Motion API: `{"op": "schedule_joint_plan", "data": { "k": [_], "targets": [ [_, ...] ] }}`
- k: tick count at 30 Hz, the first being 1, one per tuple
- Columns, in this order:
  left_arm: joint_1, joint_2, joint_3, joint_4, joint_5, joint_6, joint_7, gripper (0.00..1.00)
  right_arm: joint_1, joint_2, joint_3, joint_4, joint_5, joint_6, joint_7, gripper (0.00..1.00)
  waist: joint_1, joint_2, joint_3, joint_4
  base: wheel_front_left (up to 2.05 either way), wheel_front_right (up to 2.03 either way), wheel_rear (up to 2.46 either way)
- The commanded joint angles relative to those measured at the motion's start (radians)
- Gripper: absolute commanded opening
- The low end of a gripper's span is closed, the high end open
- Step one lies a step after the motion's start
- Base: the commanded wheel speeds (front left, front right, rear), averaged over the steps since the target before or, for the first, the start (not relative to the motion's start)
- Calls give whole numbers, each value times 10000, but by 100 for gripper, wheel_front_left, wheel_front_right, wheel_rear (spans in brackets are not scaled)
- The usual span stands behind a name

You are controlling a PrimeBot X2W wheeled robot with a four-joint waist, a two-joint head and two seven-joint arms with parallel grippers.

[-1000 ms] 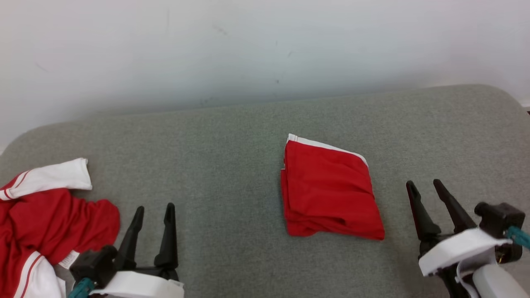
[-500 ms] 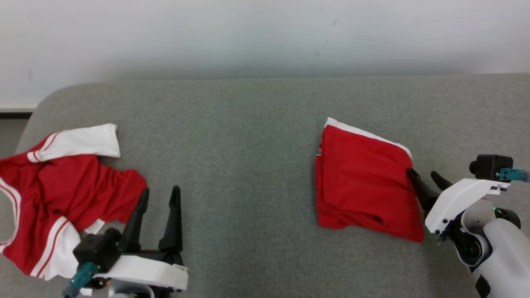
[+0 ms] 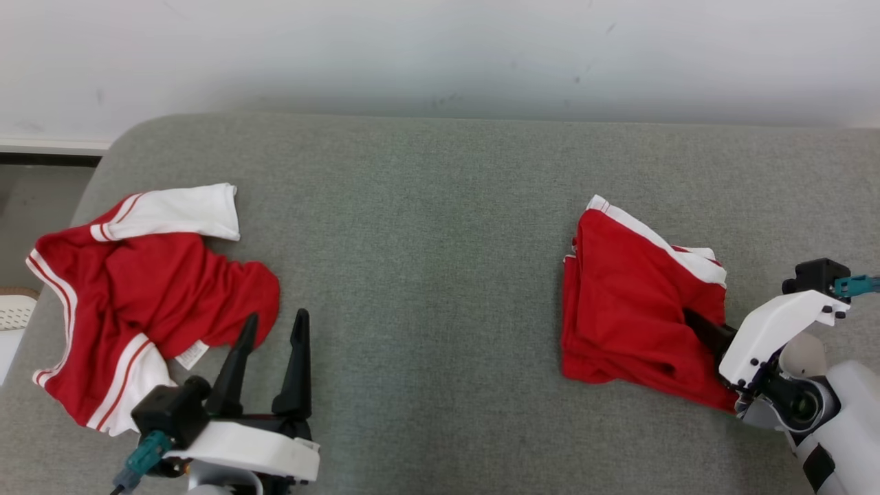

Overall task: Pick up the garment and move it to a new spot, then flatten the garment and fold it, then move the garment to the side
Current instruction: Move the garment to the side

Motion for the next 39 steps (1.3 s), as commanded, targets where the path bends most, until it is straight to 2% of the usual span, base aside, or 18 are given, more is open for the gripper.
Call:
{"op": "schedule_joint_plan", "data": {
  "k": [1,9,19,30,39],
  "targets": [
    [-68,34,34,13,-4,34,-2,100,391,217,253,56,80,-24,-78,0,1,1,-75,-32,0,0,0],
    [210,34,-38,7,115,7,-2,100,287,-201,863,-598,-6,-22,-1267,0,1,1,-604,-494,0,0,0],
    [409,33,-492,-93,331,-52,-2,100,412,-678,1896,-831,184,-22,-2364,0,1,1,-1139,-1887,0,0,0],
    [-103,170,-1658,92,551,-79,-2,100,182,-860,2706,-952,586,-22,-3006,0,1,1,-932,-3518,0,0,0],
    [-759,295,-2480,117,455,-70,-2,100,-197,-922,3028,-990,1045,-22,-3486,0,1,1,-344,-3897,0,0,0]
  ]
}}
